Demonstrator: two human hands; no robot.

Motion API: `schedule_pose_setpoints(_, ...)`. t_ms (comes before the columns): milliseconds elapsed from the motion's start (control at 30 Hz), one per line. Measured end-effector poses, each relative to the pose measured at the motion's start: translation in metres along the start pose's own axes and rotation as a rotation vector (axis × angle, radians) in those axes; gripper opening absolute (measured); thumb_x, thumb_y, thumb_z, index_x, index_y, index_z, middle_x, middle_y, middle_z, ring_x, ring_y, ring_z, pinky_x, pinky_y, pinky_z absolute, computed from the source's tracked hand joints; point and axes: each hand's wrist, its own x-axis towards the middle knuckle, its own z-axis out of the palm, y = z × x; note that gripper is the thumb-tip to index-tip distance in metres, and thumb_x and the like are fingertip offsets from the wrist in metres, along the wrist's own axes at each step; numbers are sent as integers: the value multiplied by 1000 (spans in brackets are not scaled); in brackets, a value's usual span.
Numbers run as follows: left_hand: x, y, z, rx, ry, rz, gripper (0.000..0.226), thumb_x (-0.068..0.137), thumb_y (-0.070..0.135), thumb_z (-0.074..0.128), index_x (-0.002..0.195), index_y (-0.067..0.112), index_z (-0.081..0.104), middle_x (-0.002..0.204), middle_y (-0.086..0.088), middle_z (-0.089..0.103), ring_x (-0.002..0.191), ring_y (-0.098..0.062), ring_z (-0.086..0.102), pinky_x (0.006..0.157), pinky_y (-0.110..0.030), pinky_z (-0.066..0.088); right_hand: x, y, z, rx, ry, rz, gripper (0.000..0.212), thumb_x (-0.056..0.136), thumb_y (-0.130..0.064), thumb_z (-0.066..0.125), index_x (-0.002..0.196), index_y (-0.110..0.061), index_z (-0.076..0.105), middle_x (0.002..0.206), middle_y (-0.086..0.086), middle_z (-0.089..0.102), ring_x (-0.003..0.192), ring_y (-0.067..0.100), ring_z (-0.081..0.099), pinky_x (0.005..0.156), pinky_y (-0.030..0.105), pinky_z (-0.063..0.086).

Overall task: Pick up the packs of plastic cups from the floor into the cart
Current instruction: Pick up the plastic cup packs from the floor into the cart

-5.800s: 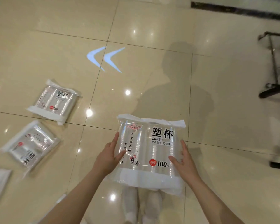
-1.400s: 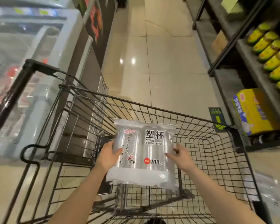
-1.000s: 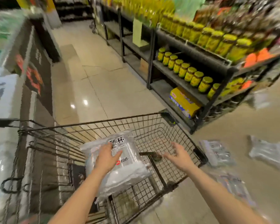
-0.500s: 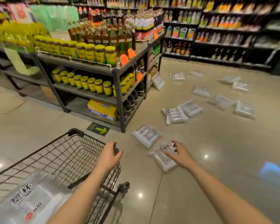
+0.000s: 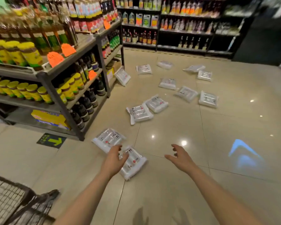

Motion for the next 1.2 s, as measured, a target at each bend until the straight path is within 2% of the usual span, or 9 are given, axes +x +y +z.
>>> schedule_pose_setpoints(167,56,2,34,18,-24,-28,52,87,37,65,129,11,49,120,-4,57,101,-16,57,79,-27,42,67,26,-29,7,-31,49,74,87,-38,65,147,-14,29,143,8,39,125,25,48,94,29,40)
schedule_pose_setpoints(333,121,-23,54,7,-23,-129,53,87,40,63,130,14,47,124,-3,56,96,-13,54,79,-27,43,156,34,-35,0,-76,78,72,86,-36,66,146,-16,30,140,9,42,122,25,50,89,26,40)
schedule_pose_setpoints(667,262,-67,75,-53,130,-356,51,88,35,64,129,9,49,122,-7,55,100,-20,57,85,-33,46,347,18,-4,-56,-259,83,71,86,-36,66,146,-17,33,135,5,45,117,22,50,85,25,39)
schedule_pose_setpoints(833,284,-150,141,-113,187,-559,51,87,36,65,129,13,49,123,-6,55,98,-18,57,83,-32,46,428,55,64,-123,-391,52,66,85,-35,67,142,-21,36,125,-1,47,106,15,52,83,22,39)
schedule_pose_setpoints(1033,289,-274,274,-143,229,-748,53,87,30,66,132,10,48,126,-9,53,93,-13,52,79,-26,39,514,165,187,-164,-528,93,66,85,-32,69,142,-19,38,122,0,48,103,15,54,81,22,41)
schedule_pose_setpoints(1100,290,-316,322,-179,227,-801,55,86,29,67,134,9,47,128,-10,52,97,-15,53,81,-27,39,539,203,231,-174,-568,87,65,85,-29,69,142,-18,38,123,1,48,99,14,53,79,21,40)
schedule_pose_setpoints(1200,289,-379,389,-207,208,-861,62,86,31,67,139,10,42,133,-12,47,114,-24,52,92,-31,40,572,256,295,-185,-614,59,64,85,-25,69,141,-22,37,121,-1,49,97,11,51,81,19,38)
